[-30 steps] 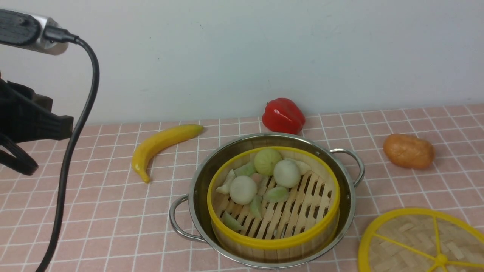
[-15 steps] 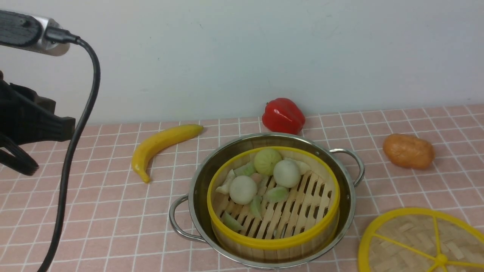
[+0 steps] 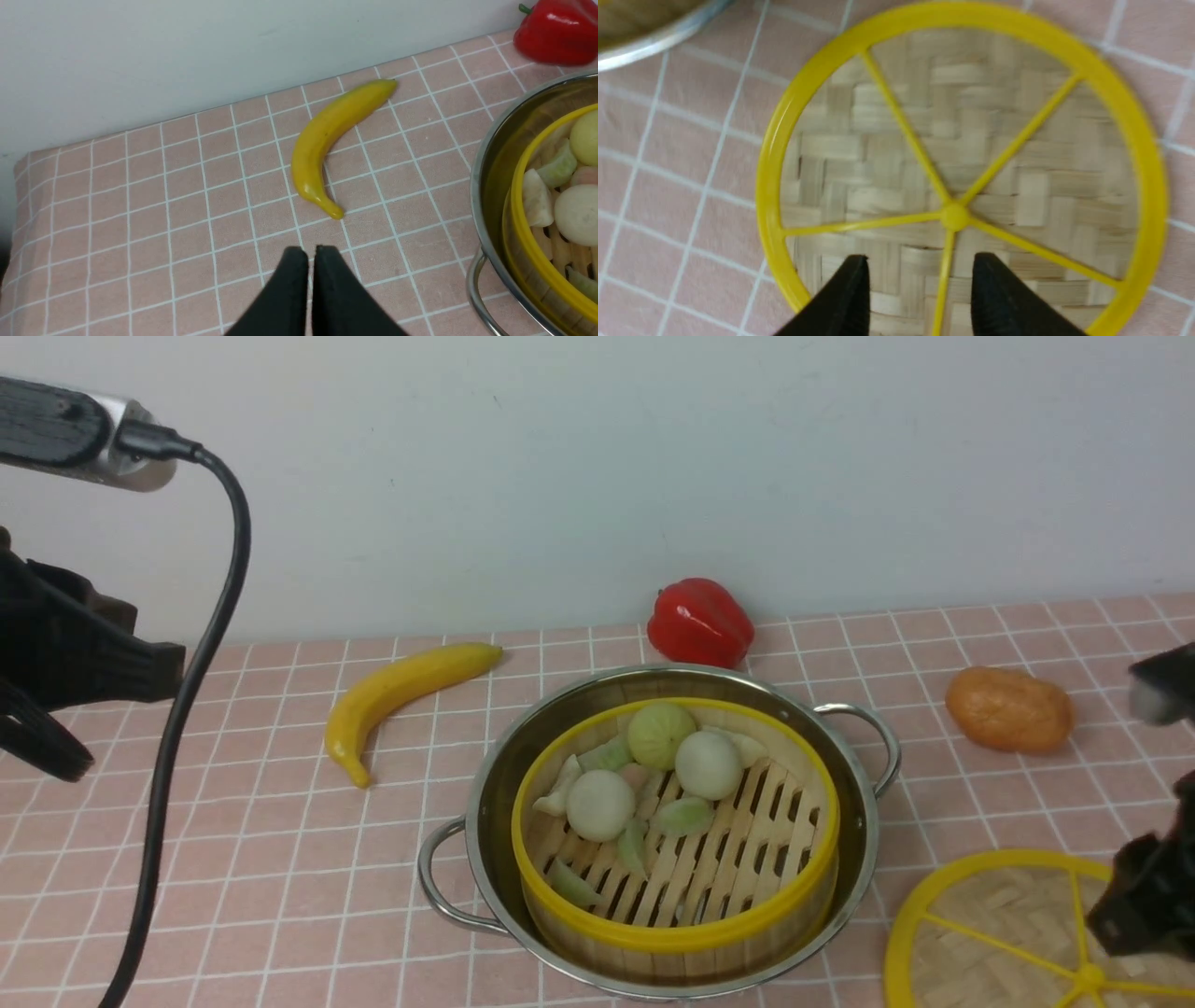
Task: Place the steamer in the pot on the pink tablecloth, and put the lid on the steamer.
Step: 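Move the gripper down to the bamboo steamer lid and grasp its center knob, then place the bamboo steamer lid onto the steamer basket in the pot with the right gripper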
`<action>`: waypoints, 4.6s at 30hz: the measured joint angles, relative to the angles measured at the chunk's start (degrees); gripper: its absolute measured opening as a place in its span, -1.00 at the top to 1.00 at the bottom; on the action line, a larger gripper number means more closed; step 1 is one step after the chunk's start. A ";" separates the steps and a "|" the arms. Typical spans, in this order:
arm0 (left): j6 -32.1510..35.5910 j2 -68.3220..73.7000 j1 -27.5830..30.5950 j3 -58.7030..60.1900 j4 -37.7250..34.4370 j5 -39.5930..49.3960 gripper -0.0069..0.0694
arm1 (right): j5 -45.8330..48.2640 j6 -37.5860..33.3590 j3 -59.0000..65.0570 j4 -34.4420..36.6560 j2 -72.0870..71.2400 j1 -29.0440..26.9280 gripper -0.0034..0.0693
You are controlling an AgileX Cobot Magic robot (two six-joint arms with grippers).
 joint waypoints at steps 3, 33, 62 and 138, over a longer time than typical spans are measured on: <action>0.00 0.00 0.00 0.00 0.00 0.11 0.78 | 0.38 4.65 0.00 -5.98 3.93 3.14 0.01; 0.58 0.00 0.00 0.00 -0.05 0.18 0.71 | 0.49 10.43 -3.52 -15.17 18.31 4.38 0.50; 0.67 0.00 0.00 0.00 -0.40 0.13 0.65 | 8.85 -8.86 -41.76 -8.11 21.15 25.56 0.50; 2.16 0.55 0.00 0.00 -1.44 -0.02 0.62 | 8.93 -37.32 -46.65 -3.54 26.42 26.97 0.50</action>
